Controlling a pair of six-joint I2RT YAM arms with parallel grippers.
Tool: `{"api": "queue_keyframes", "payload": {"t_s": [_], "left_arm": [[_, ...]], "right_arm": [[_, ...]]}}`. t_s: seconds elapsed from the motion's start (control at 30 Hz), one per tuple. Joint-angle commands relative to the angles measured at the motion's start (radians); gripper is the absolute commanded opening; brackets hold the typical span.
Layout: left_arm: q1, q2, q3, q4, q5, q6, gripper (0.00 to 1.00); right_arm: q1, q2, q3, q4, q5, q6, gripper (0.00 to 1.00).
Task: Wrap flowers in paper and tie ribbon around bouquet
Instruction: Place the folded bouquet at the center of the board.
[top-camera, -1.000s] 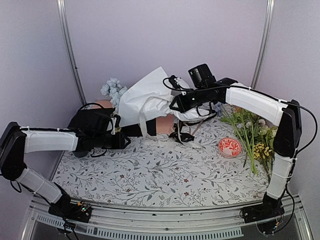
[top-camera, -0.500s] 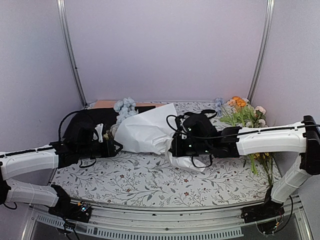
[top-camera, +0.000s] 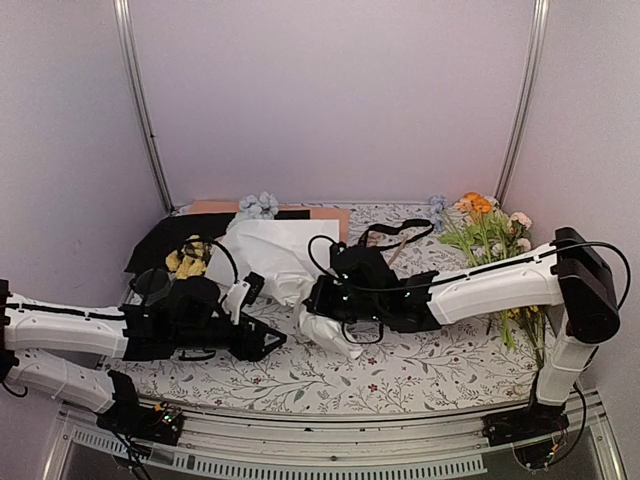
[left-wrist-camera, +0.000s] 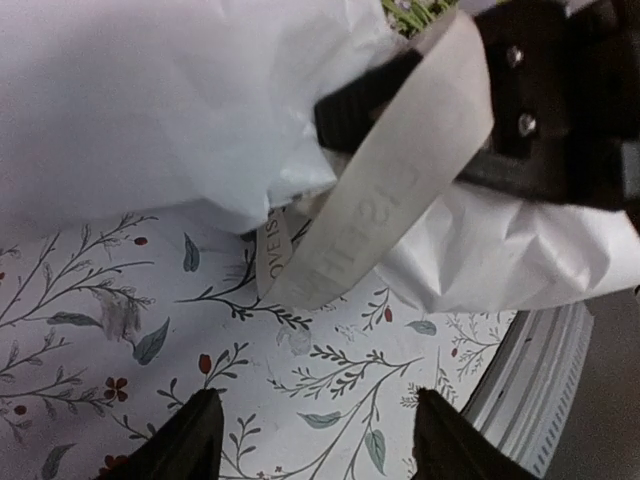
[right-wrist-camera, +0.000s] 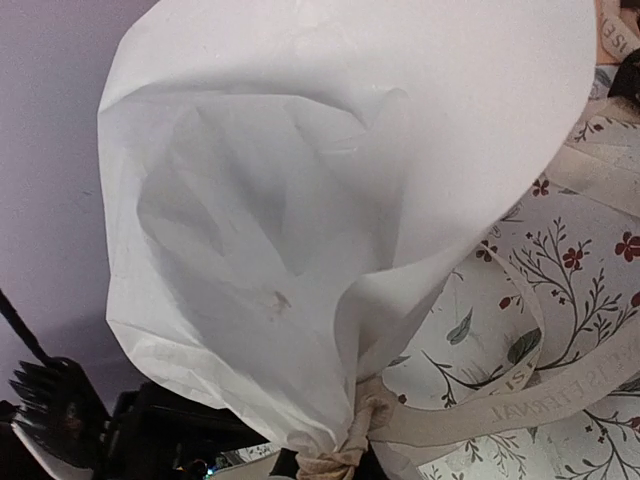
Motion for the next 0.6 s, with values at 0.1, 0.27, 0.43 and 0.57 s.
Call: {"api": "queue_keyframes", "payload": {"t_s": [0.1, 0.27, 0.43, 0.57], "left_arm": [[-0.056, 0.184, 0.017, 0.376, -0.179, 0.311, 0.79], [-0.056, 0.311, 0.035, 0.630, -0.151, 0.410, 0.85], [-0.058, 0.395, 0.043, 0.811, -0.114, 0.452, 0.87], [-0.054, 0.477, 0.099, 0.753, -0.243, 0.481, 0.84]], "right_arm": [[-0.010, -0.217, -0.002, 0.047, 0.070, -0.118, 0.00], [-0.015, -0.288, 0.038, 0.043, 0.082, -0.194, 0.00], [-0.031, -0.331, 0.048, 0.043, 0.091, -0.236, 0.00], [-0.036, -0.353, 0.049, 0.045, 0.082, -0.261, 0.00]]}}
